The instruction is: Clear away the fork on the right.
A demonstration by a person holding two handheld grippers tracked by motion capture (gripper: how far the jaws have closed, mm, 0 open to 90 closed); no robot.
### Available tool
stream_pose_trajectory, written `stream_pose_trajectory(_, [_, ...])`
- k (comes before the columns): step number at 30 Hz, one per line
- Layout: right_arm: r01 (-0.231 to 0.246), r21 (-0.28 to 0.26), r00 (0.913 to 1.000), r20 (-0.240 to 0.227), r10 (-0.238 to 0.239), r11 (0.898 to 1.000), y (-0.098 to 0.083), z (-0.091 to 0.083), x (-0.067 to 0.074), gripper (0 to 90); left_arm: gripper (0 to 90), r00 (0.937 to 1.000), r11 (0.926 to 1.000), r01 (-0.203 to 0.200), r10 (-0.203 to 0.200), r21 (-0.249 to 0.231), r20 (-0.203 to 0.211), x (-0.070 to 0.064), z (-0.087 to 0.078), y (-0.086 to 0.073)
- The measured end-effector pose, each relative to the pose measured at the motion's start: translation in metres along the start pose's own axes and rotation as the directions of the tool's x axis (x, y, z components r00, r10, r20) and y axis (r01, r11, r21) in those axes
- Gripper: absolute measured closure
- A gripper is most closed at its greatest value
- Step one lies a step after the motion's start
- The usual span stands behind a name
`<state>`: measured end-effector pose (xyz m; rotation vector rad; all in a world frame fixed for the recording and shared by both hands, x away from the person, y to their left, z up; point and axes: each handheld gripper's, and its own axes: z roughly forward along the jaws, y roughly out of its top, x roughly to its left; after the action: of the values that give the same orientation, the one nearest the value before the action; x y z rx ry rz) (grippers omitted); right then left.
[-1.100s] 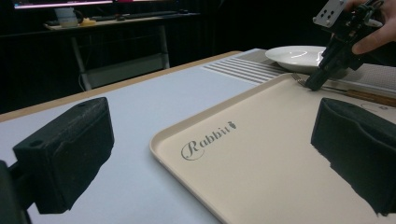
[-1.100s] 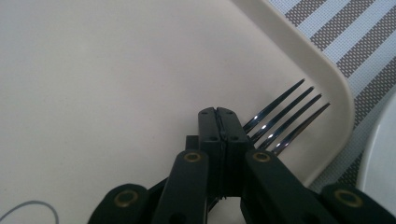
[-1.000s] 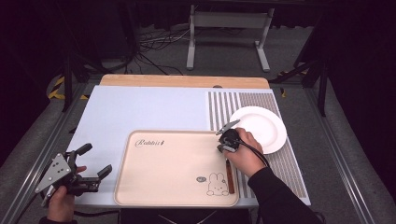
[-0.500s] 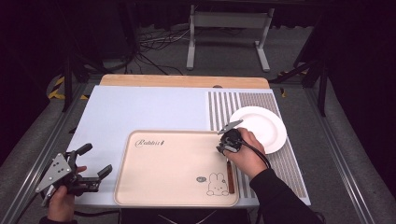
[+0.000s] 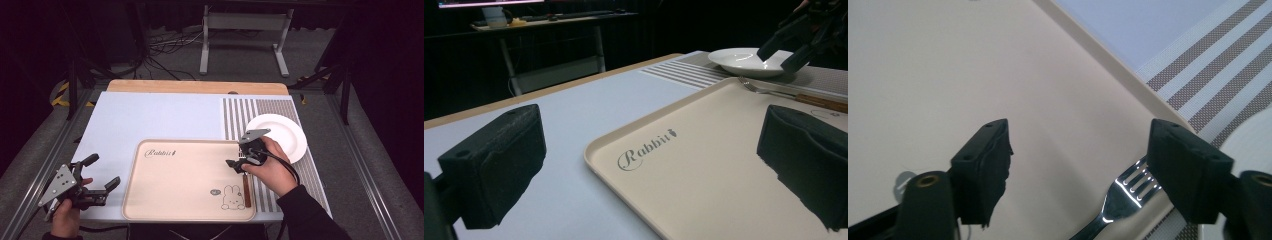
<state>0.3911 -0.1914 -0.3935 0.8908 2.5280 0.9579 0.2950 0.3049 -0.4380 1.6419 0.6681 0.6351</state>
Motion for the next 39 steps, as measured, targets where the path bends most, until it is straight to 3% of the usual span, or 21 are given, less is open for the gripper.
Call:
stream_pose_trajectory(3, [0.041,-0.065,0.9991,-0.005,-0.041,0.997,-0.003,-0.012,-0.002,22.2,0.0,1.0,1.0,-0.004,0.004,0.006,0.003,0.0,0.0,0.0])
stream_pose_trajectory(10, [0.033,-0.185,0.9992,-0.015,-0.037,0.982,-0.015,-0.034,-0.009,17.5,0.0,1.0,1.0,-0.002,0.002,0.005,0.0,-0.001,0.001,0.0])
stream_pose_trajectory(16, [0.02,-0.291,0.9998,0.005,-0.02,0.957,-0.03,-0.05,-0.017,15.9,0.0,1.0,1.0,-0.001,0.001,0.004,-0.002,-0.001,0.001,0.0])
stream_pose_trajectory(19, [-0.001,-0.35,1.0,0.006,0.004,0.937,-0.039,-0.057,-0.021,10.8,0.0,1.0,1.0,-0.003,0.003,0.008,0.0,-0.001,0.001,0.0])
stream_pose_trajectory(20, [-0.001,-0.35,1.0,0.006,0.004,0.937,-0.039,-0.057,-0.021,10.8,0.0,1.0,1.0,-0.003,0.003,0.008,0.0,-0.001,0.001,0.0])
stream_pose_trajectory(21, [-0.005,-0.386,0.9999,0.01,0.009,0.922,-0.044,-0.061,-0.024,9.6,0.0,1.0,1.0,-0.001,0.001,0.001,-0.002,0.0,0.002,0.0])
stream_pose_trajectory(23, [-0.007,-0.417,0.9999,0.01,0.012,0.909,-0.049,-0.064,-0.025,8.7,0.0,1.0,1.0,-0.002,0.002,0.001,-0.001,0.0,0.002,0.001])
stream_pose_trajectory(24, [-0.007,-0.417,0.9999,0.01,0.012,0.909,-0.049,-0.064,-0.025,8.7,0.0,1.0,1.0,0.002,-0.002,-0.003,-0.004,0.0,0.003,0.001])
stream_pose_trajectory(25, [-0.002,-0.454,0.9998,0.018,0.011,0.891,-0.055,-0.069,-0.026,7.8,0.0,1.0,1.0,0.003,-0.003,0.002,-0.002,0.0,0.003,0.001])
stream_pose_trajectory(26, [0.0,-0.47,0.9997,0.022,0.012,0.883,-0.058,-0.071,-0.027,7.7,0.0,1.0,1.0,0.003,-0.003,0.003,-0.002,0.0,0.003,0.001])
stream_pose_trajectory(28, [-0.001,-0.479,0.9997,0.022,0.013,0.878,-0.06,-0.073,-0.027,7.7,0.0,1.0,1.0,0.002,-0.002,0.003,-0.002,0.001,0.003,0.001])
stream_pose_trajectory(34, [-0.019,-0.555,0.9977,0.044,0.052,0.831,-0.081,-0.083,-0.032,6.1,0.0,1.0,1.0,0.004,-0.004,0.001,-0.005,0.0,0.002,0.001])
stream_pose_trajectory(35, [-0.019,-0.555,0.9977,0.044,0.052,0.831,-0.081,-0.083,-0.032,6.1,0.0,1.0,1.0,0.004,-0.004,0.001,-0.006,0.0,0.002,0.001])
stream_pose_trajectory(36, [-0.022,-0.565,0.9975,0.043,0.056,0.825,-0.083,-0.083,-0.033,6.1,0.0,1.0,1.0,0.005,-0.005,0.0,-0.007,0.001,0.002,0.001])
stream_pose_trajectory(39, [-0.034,-0.602,0.9963,0.043,0.075,0.798,-0.096,-0.088,-0.036,5.5,0.0,1.0,1.0,0.003,-0.003,0.001,-0.008,0.001,0.002,0.001])
